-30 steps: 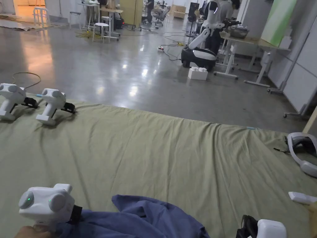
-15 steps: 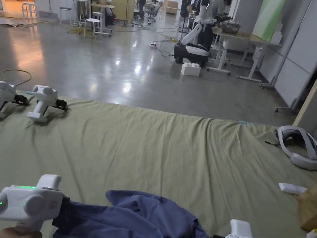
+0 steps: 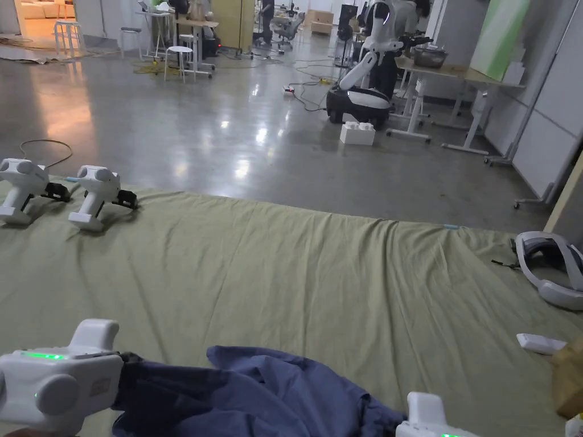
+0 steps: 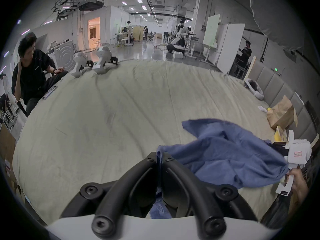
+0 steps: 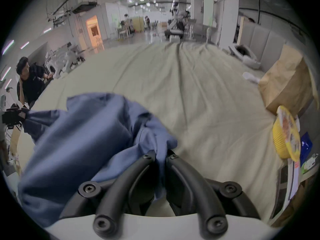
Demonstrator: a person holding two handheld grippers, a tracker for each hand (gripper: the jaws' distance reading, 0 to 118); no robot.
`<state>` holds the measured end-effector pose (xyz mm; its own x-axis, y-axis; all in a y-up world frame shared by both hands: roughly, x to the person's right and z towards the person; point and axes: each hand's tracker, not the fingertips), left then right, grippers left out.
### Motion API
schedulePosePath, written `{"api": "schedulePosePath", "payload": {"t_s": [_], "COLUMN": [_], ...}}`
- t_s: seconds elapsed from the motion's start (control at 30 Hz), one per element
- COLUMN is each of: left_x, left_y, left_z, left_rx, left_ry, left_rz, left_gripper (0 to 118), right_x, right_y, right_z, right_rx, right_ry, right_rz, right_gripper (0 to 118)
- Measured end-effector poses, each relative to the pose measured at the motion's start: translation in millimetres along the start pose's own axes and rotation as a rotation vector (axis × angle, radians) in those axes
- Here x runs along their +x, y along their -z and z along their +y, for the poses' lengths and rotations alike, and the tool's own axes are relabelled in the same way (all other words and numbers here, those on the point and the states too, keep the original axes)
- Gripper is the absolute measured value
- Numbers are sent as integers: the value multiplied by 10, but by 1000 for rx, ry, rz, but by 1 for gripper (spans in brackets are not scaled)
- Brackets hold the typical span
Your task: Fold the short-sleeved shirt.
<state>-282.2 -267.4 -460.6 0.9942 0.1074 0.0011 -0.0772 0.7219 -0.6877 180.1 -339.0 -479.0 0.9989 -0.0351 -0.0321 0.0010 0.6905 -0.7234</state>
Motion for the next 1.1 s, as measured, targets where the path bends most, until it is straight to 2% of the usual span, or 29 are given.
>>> {"api": "schedulePosePath", "payload": {"t_s": [0.2, 0.3, 0.37, 0.87, 1.1], "left_x": [-3, 3, -17, -480, -545], "left_y": [-441, -679, -829, -1275, -1358], "left_z": [418, 643, 810, 1907, 2155], "left_rx": [123, 183, 218, 363, 406], "left_ry": [40, 75, 86, 4, -16], "left_rz": [9, 41, 49, 144, 185], "left_gripper": [6, 6, 6, 6, 6], "right_x": [150, 266, 316, 539, 578], "right_y": [-666, -967, -1133, -1772, -1925], "right_z": [553, 854, 1048, 2456, 2788], "right_rx": [201, 295, 343, 509, 549], "right_ry": [-6, 5, -8, -23, -28], "right_rz": [-18, 4, -24, -126, -169], "right_gripper": [12, 12, 12, 12, 12]}}
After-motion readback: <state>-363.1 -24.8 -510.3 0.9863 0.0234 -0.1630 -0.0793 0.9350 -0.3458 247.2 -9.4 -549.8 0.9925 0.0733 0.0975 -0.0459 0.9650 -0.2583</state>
